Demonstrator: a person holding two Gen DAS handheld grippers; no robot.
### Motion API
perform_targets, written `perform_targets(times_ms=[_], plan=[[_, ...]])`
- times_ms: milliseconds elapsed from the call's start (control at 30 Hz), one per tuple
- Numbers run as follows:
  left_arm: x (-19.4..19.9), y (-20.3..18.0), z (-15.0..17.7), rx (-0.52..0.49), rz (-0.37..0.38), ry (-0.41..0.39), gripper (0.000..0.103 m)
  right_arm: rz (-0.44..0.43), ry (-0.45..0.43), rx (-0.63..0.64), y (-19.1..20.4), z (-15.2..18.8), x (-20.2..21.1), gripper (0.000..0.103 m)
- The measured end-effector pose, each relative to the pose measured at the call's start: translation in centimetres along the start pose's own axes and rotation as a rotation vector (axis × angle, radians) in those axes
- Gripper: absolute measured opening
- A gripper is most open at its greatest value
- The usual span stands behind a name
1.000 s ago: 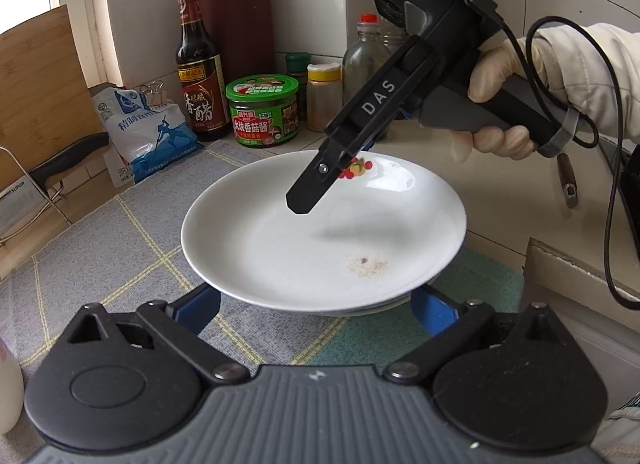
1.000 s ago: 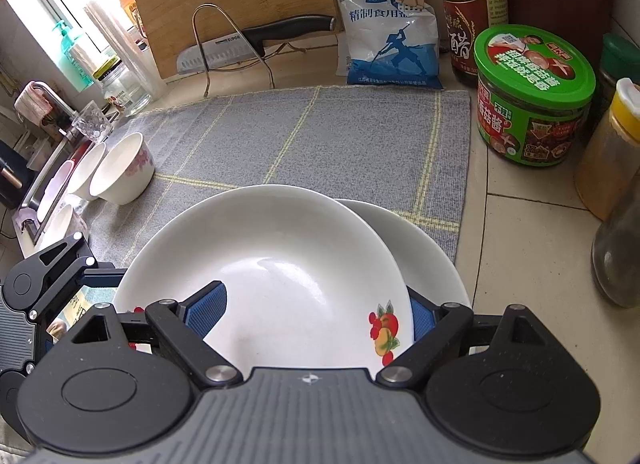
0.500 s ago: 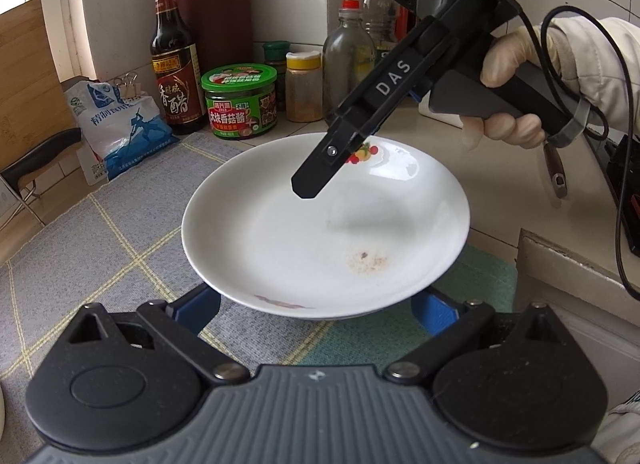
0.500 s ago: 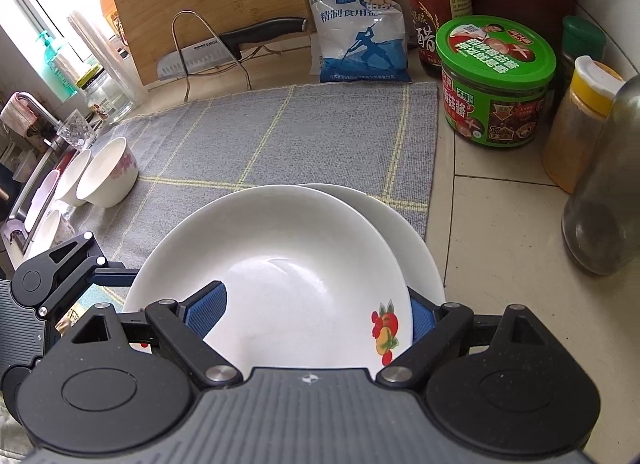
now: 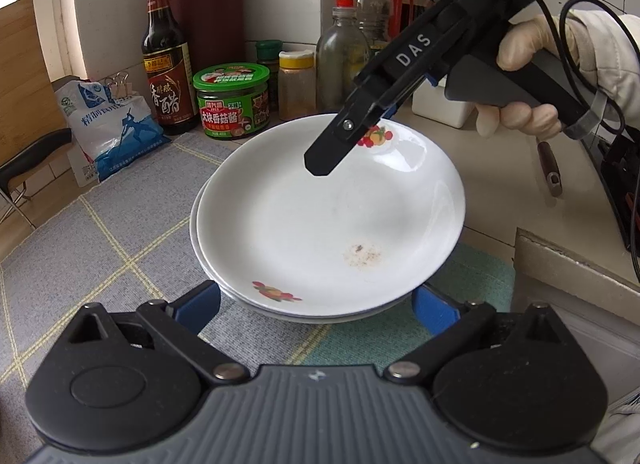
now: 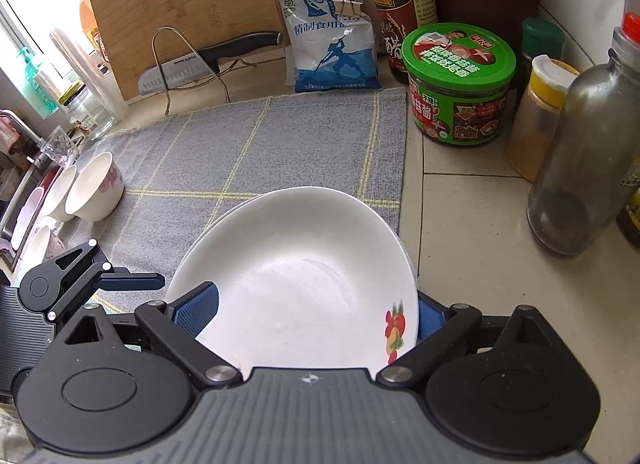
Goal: Organize plates and bowls
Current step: 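Lower the plate onto the stack and open the right gripper, then reach the left gripper to a plain white bowl and grasp its rim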
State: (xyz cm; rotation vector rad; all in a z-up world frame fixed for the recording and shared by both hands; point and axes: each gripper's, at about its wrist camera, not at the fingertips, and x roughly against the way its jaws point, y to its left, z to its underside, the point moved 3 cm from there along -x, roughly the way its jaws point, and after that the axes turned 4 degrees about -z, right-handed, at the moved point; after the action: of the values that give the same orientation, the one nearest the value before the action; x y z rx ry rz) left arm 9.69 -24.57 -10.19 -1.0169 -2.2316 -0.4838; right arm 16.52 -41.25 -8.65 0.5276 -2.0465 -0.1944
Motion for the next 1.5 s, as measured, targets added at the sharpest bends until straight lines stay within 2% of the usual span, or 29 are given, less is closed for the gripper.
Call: perform_targets(times_ms=[167, 267, 333, 400, 600, 767, 967, 1100, 1333, 1500], plan=[[0.3, 0.1, 0.0, -0.001, 0.001, -0.006, 0.102, 0.051, 0.014, 0.006, 0.4, 0.0, 0.0, 0.103], [0.9, 0.3, 0.1, 0.009, -0.005, -0.026, 0.102, 0.114, 0.028, 0.028, 0.8, 0.1, 0.0, 0.103], [1.4, 0.7, 0.0, 0.027, -0.001, -0.042, 0.102, 0.078, 0.014, 0.034, 1.1, 0.1, 0.4, 0.103], [2.1, 1.0, -0.2, 0.034, -0.022, -0.065, 0.102, 0.1, 0.004, 0.047, 1.7, -0.1, 0.7, 0.103], [5.6, 1.8, -0.3, 0.018, -0.11, -0.165, 0.102, 0.229, -0.071, 0.195, 5.9, -0.5, 1.4, 0.103], [8.4, 3.3, 0.5, 0.055, -0.174, -0.192, 0.102, 0.363, -0.153, 0.368, 10.5, 0.0, 1.0, 0.103], [12.4, 5.7, 2.7, 0.11, -0.298, -0.17, 0.102, 0.317, -0.26, 0.414, 15.4, 0.3, 0.7, 0.103], [15.4, 7.9, 5.2, 0.17, -0.374, -0.129, 0.102, 0.298, -0.283, 0.424, 18.6, 1.1, -0.8, 0.103], [20.1, 11.9, 9.4, 0.269, -0.468, -0.033, 0.102, 0.166, -0.214, 0.512, 25.2, 3.9, -5.5, 0.103], [22.0, 15.1, 11.8, 0.306, -0.51, 0.019, 0.102, 0.063, -0.164, 0.565, 29.8, 5.6, -9.1, 0.103]])
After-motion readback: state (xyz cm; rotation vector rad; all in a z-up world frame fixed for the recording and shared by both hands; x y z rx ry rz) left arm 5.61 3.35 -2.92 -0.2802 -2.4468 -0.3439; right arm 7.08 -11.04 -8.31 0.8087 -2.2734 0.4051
